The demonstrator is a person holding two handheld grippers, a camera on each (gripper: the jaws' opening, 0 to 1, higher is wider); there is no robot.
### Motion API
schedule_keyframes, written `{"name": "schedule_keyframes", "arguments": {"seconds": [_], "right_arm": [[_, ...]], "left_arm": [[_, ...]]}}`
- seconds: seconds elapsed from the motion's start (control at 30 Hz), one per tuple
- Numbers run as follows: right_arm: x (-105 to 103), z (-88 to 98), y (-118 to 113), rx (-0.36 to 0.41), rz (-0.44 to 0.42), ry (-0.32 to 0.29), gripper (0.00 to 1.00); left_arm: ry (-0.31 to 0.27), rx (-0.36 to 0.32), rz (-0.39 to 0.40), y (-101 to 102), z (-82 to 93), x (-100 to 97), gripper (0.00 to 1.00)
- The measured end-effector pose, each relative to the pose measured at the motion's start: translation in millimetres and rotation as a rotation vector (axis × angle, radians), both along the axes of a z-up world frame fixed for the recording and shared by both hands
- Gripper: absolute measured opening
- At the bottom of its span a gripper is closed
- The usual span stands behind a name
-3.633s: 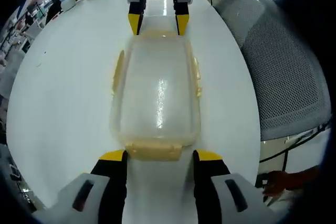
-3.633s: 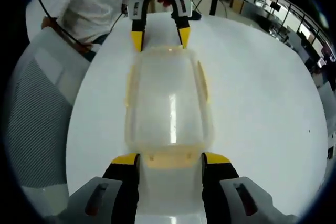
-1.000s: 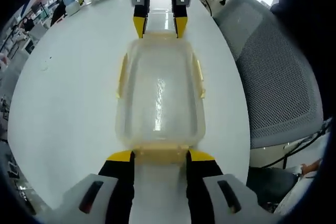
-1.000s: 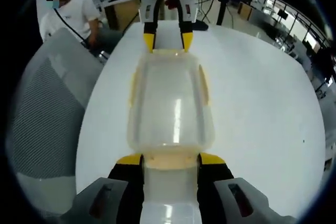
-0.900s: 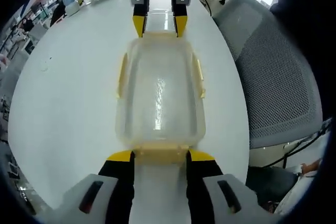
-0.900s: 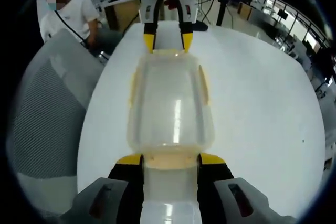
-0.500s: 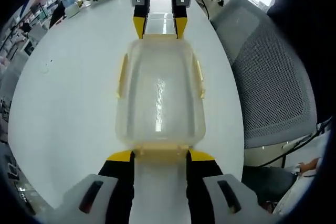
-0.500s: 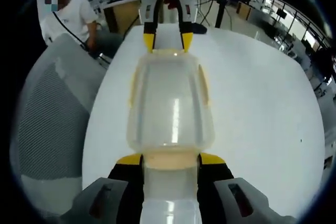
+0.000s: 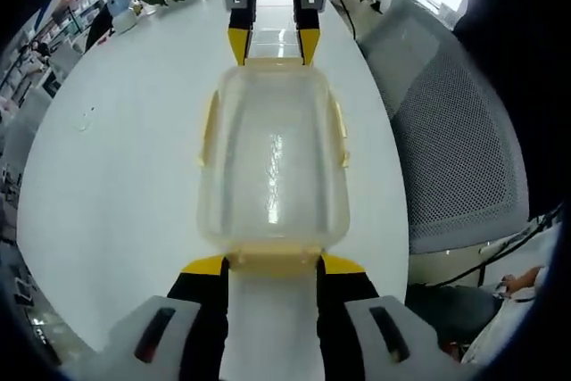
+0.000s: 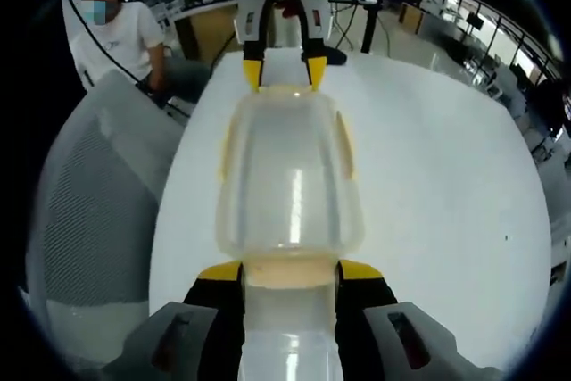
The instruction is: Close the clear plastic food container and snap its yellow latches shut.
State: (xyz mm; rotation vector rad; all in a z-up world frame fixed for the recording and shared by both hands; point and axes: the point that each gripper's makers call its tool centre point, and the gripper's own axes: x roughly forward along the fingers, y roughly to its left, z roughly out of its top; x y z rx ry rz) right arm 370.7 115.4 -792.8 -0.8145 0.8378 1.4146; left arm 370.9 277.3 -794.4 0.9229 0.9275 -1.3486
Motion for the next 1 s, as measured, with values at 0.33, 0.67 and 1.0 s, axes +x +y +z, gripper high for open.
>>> {"name": "schedule_keyframes", "arguments": {"seconds": [0.33,0.67,1.0], "right_arm": [[1,9.7,-3,0.000,-0.001,-0.001,0.38],[1,12.5,-6,-0.006,0.000,-0.002,0.38],[1,12.0,-14,-0.013,-0.005,0.004,0.38]], "left_arm": [[-0.005,0.007,0.002,-2,6.8,1.4,0.37],[-0.006,0.005,0.004,-5,9.9,1.7,0.37],[-0.001,-0.003,0.002,-13,9.8,1.4,0.37]]}}
